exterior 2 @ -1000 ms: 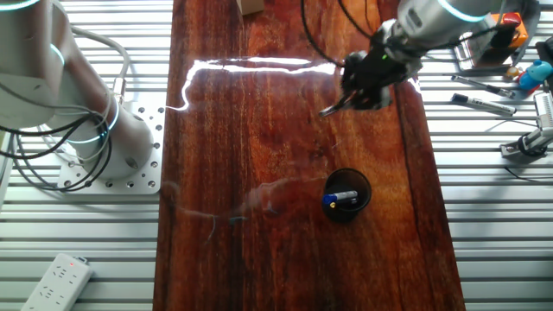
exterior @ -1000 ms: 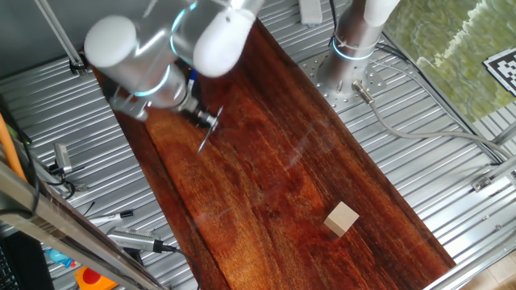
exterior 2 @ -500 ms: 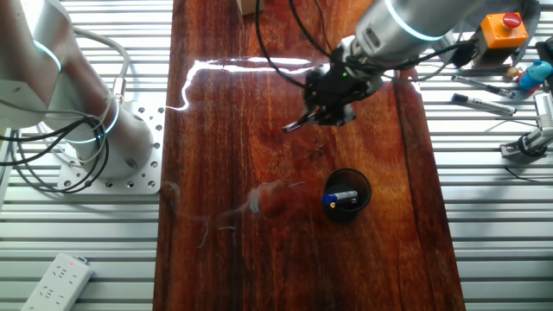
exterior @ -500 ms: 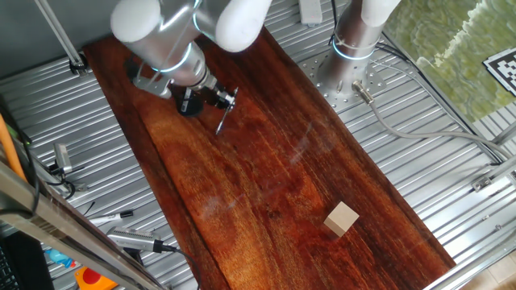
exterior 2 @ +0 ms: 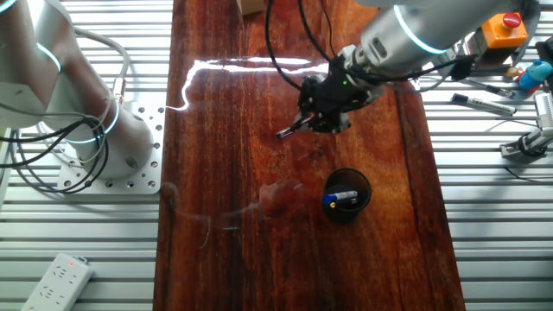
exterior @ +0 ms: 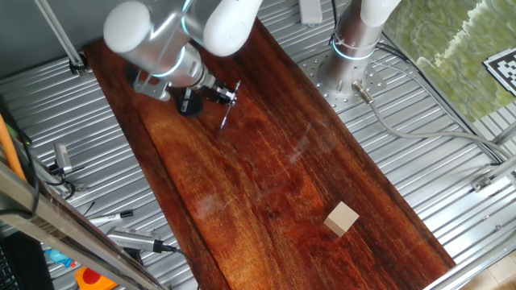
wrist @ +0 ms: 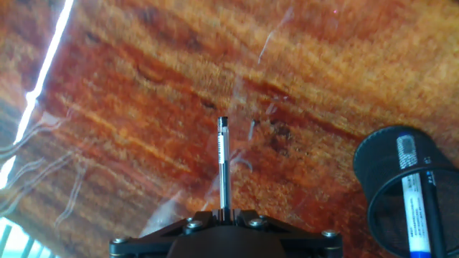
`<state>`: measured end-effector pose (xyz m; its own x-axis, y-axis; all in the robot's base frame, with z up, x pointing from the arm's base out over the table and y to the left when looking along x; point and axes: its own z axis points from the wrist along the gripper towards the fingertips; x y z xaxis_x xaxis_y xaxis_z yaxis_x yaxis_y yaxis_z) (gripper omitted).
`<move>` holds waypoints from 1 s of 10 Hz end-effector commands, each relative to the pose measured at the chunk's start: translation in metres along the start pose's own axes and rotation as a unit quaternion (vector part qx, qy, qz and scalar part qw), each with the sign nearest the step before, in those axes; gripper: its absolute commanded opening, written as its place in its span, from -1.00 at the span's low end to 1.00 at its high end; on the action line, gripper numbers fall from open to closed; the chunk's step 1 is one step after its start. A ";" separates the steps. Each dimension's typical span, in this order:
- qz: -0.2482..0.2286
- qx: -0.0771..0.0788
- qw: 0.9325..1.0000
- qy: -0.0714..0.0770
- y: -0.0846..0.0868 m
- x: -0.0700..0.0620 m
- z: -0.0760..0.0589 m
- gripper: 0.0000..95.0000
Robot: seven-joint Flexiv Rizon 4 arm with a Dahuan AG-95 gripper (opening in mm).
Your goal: Put the pen into the pen holder
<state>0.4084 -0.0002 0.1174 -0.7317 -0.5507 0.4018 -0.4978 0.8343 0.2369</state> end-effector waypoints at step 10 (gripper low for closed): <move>-0.017 0.014 1.000 -0.013 -0.020 -0.019 -0.017 -1.00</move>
<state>0.4432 -0.0051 0.1197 -0.7246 -0.5792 0.3734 -0.5328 0.8145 0.2295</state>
